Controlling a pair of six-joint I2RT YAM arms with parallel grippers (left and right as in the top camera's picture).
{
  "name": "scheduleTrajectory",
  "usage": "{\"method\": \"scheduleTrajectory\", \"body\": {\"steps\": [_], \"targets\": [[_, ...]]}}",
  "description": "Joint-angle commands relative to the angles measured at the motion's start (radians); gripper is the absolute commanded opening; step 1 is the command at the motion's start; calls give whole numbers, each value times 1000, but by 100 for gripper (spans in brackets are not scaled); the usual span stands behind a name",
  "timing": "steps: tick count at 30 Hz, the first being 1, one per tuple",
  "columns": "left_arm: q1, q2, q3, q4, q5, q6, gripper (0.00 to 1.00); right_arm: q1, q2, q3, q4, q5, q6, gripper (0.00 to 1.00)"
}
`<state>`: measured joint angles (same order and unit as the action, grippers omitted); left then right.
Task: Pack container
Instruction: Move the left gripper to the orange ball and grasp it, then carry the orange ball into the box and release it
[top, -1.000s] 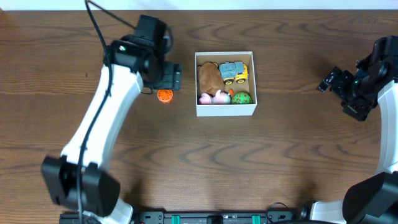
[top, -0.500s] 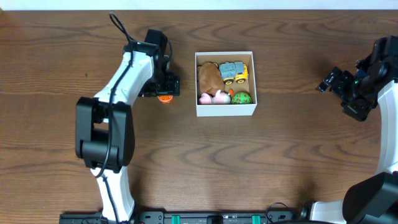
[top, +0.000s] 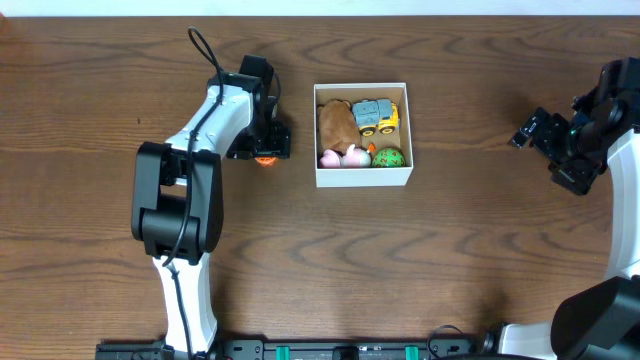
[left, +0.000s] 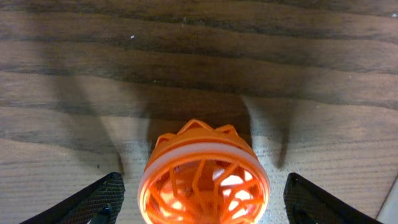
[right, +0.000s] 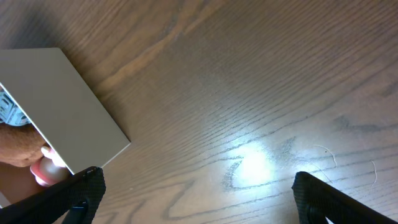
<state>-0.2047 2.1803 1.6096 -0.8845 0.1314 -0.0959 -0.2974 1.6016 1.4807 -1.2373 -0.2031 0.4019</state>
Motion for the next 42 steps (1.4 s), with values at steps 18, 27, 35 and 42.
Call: {"method": "scheduleTrajectory", "body": {"steps": [18,27,35,42], "targets": [[3,15,-1,0,-9,104,52,-3,2,-4,-8,-3,2,99],[3,-89,189,-234,-16,104,42,-3,2,-4,-12,-3,2,99],[-62,-288,307,-317,26,99,43,-3,2,-4,-11,-3,2,99],[-245,-316,299,-178,26,99,43,-3,2,-4,-10,-3,2,99]]}}
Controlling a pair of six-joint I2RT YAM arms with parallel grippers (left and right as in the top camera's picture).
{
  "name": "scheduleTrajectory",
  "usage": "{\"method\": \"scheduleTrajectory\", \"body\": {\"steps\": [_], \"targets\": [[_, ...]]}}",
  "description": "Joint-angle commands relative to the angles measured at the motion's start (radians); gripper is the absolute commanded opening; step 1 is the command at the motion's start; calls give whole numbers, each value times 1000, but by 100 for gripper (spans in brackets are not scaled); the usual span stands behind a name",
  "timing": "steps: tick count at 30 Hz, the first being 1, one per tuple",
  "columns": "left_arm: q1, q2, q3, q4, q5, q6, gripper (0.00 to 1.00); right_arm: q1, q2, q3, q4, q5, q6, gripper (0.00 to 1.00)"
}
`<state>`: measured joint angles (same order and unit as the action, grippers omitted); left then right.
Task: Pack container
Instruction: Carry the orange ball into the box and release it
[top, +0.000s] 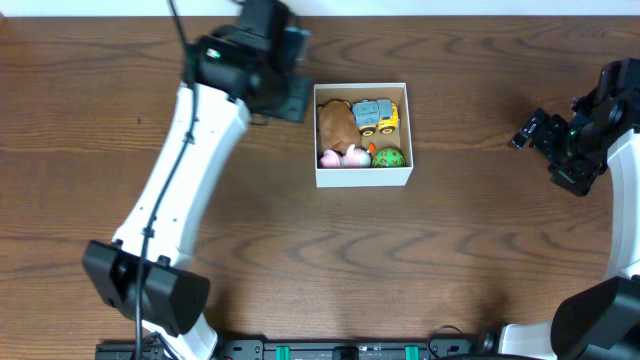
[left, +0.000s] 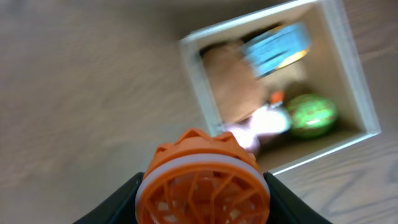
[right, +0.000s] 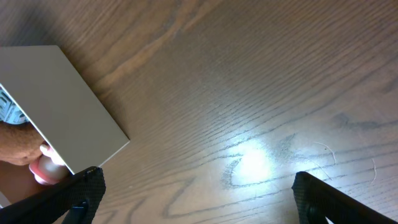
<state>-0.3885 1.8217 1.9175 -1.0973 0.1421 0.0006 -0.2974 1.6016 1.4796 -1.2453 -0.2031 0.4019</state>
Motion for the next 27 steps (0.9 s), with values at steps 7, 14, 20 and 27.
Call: {"method": "scheduleTrajectory", "body": {"steps": [7,14,20,27], "targets": [[-192,196,-21,191,15,3,43,-3,2,-3,-3,-3,2,99],[-220,343,-21,237,16,3,43,-3,2,-3,-4,-4,2,99],[-217,371,-19,240,15,30,70,-3,2,-3,-2,-4,2,99],[-198,261,42,163,5,29,98,-3,-6,-2,48,-80,-80,99]]}}
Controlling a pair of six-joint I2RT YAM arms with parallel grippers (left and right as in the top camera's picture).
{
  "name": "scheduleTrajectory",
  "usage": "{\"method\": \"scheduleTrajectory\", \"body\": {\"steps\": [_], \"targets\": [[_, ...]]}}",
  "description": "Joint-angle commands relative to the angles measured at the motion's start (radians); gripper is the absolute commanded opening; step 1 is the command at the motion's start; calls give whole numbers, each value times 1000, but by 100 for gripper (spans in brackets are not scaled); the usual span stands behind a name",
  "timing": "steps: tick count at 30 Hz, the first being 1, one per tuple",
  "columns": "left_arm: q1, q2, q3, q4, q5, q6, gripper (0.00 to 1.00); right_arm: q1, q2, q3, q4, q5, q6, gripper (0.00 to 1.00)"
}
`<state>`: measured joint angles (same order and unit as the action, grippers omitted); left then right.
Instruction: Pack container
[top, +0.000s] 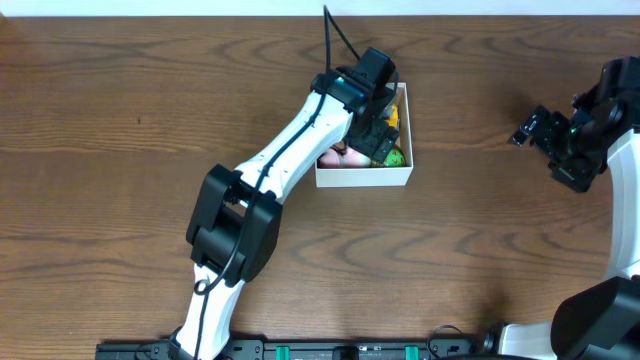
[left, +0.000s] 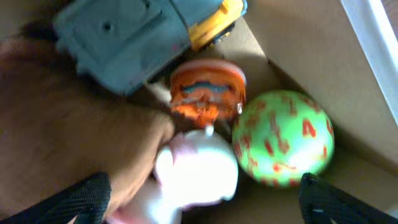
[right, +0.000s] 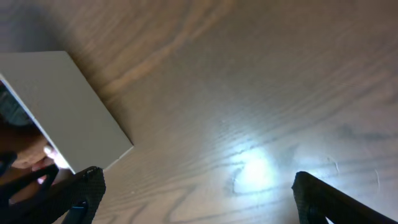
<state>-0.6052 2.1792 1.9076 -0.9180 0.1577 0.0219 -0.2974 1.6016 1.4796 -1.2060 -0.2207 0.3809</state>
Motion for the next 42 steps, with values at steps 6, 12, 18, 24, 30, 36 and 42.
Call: {"method": "scheduleTrajectory", "body": {"steps": [6,12,18,24,30,36,42], "targets": [[63,-331,89,-134,-110,7,98,-2,-66,0,65,-252,-218,99],[154,-602,88,-315,-230,-69,99,9,-252,0,100,-381,-375,99],[291,-780,88,-477,-286,-141,100,22,-512,0,36,-434,-479,99],[363,-847,79,-569,-286,-159,98,22,-777,0,52,-352,-502,98],[363,-840,77,-588,-285,-158,98,22,-917,0,54,-335,-502,99],[363,-838,77,-588,-285,-158,98,22,-949,0,31,-333,-502,99],[363,-838,77,-588,-285,-158,98,22,-948,-1,29,-333,-502,99]]}}
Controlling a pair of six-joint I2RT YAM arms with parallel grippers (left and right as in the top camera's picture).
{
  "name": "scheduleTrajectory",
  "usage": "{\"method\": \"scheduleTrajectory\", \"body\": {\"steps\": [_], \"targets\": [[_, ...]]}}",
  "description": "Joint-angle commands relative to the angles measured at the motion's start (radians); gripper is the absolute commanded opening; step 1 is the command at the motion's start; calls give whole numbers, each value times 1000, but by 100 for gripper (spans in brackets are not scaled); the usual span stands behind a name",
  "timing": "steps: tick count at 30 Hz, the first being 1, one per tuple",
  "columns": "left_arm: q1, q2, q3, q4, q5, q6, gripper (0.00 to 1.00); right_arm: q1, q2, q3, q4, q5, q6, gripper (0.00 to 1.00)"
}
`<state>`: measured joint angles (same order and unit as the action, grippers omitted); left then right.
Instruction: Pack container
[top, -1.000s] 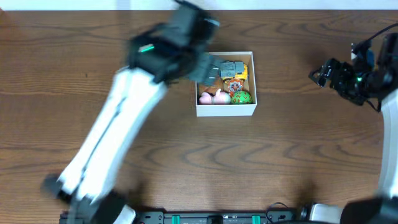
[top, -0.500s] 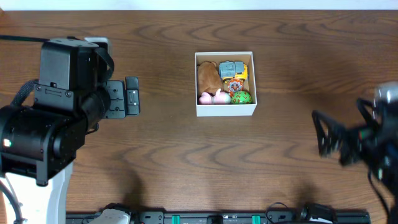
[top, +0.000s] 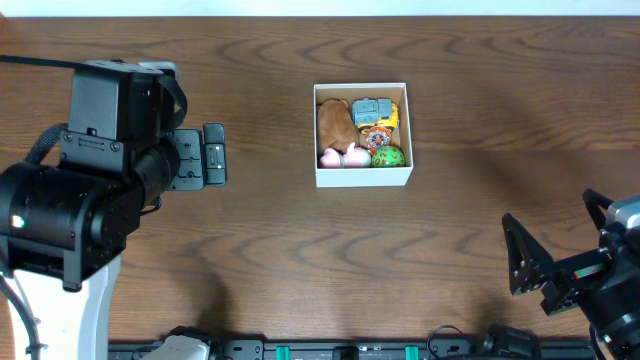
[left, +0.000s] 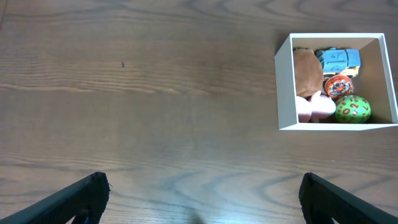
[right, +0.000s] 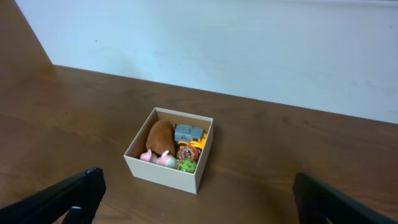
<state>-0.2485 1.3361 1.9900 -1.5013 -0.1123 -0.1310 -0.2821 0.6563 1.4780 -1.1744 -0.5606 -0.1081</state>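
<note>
The white box (top: 362, 177) stands at mid-table, holding a brown plush (top: 337, 125), a blue and yellow truck (top: 374, 112), a pink toy (top: 343, 156), a green ball (top: 388, 156) and the orange lattice ball (top: 378, 137). The orange ball (left: 339, 86) lies between truck and green ball. My left gripper (top: 200, 158) is high over the table, well left of the box, open and empty (left: 202, 190). My right gripper (top: 535, 272) is at the front right, open and empty (right: 199, 186), looking at the box (right: 163, 176) from afar.
Bare brown wood table (top: 450, 80) lies all round the box. A pale wall (right: 249, 43) rises behind the table's far edge. The left arm's bulky body (top: 90, 190) fills the left of the overhead view.
My left gripper was open inside the box over the orange ball; now it is high and far left of the box. My right arm has shifted from the right edge to the front right.
My left gripper stood open round the orange ball on the table left of the box. Then it was shut on the ball, held near the box. Then it was open in the box with the ball lying there. Now both arms are away from the box.
</note>
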Motion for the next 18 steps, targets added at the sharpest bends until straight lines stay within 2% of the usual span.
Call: {"method": "scheduleTrajectory", "body": {"steps": [1,13,18], "targets": [[6,5,-5,-5,-16,-5,98,7,-3,1,-5,7,-13,99],[6,5,-5,-5,-15,-5,98,61,0,0,-75,13,-13,99],[6,5,-5,-5,-15,-5,98,61,-3,-18,-62,84,-13,99]]}}
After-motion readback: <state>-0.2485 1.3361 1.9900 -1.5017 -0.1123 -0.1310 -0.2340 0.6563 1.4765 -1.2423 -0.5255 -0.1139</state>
